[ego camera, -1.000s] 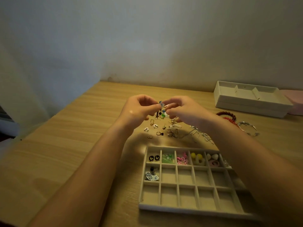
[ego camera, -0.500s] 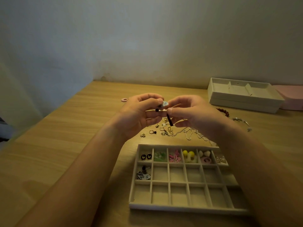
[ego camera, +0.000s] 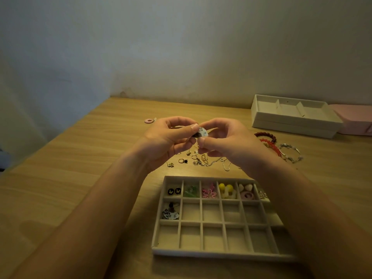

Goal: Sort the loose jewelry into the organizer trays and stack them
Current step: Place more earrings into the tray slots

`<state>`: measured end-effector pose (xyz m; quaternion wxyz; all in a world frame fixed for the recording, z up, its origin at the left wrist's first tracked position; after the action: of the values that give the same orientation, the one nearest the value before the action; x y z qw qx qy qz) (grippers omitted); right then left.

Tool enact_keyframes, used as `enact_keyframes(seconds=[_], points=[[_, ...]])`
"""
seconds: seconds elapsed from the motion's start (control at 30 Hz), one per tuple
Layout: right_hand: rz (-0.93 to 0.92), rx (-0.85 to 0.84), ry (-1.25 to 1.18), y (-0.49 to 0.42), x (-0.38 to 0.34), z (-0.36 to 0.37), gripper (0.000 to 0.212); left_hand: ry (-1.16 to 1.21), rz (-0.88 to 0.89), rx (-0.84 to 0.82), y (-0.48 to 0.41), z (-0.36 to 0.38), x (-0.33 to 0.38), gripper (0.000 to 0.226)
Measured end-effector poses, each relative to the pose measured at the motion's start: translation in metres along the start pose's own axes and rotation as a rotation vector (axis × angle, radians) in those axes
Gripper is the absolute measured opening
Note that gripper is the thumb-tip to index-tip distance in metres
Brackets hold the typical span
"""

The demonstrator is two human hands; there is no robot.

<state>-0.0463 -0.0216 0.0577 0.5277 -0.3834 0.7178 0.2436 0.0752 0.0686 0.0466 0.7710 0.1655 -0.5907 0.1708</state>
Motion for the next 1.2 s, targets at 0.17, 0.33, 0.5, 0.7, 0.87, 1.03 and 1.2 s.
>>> enact_keyframes(seconds=[0.17,0.33,0.5,0.7,0.87,1.03,1.2], points=[[-0.001,-0.005,0.188,0.001,-0.002,-0.008,0.022,-0.018,-0.010,-0.034,0.002,-0.003,0.004,0.039],[-0.005,-0.040,0.065,0.000,-0.002,-0.004,0.016,-0.097,-0.026,-0.096,0.007,0.000,0.005,0.043],[-0.009,0.019,-0.031,0.000,0.003,-0.007,0.012,-0.212,-0.002,-0.103,0.011,0.005,0.010,0.043],[0.035,0.064,-0.101,-0.001,0.006,-0.012,0.012,-0.337,0.070,-0.042,0.015,0.008,0.016,0.033],[0.102,0.059,-0.224,-0.001,0.007,-0.012,0.013,-0.434,0.126,0.064,0.016,0.002,0.026,0.025],[0.172,-0.045,-0.324,0.005,0.005,-0.001,0.017,-0.452,0.166,0.141,0.021,-0.001,0.043,0.022],[0.192,-0.126,-0.360,0.012,-0.002,0.010,0.019,-0.426,0.262,0.238,0.037,-0.005,0.063,0.020]])
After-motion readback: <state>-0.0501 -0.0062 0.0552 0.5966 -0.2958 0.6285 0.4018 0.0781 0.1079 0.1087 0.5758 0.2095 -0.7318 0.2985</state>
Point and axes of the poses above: each hand's wrist, its own y-axis away from the middle knuckle, its own z-axis out of the palm, x = y × z, the point moved 6 cm from there along -y, towards the middle knuckle, and after that the axes turned 3 degrees about x, right-handed, at the moved point
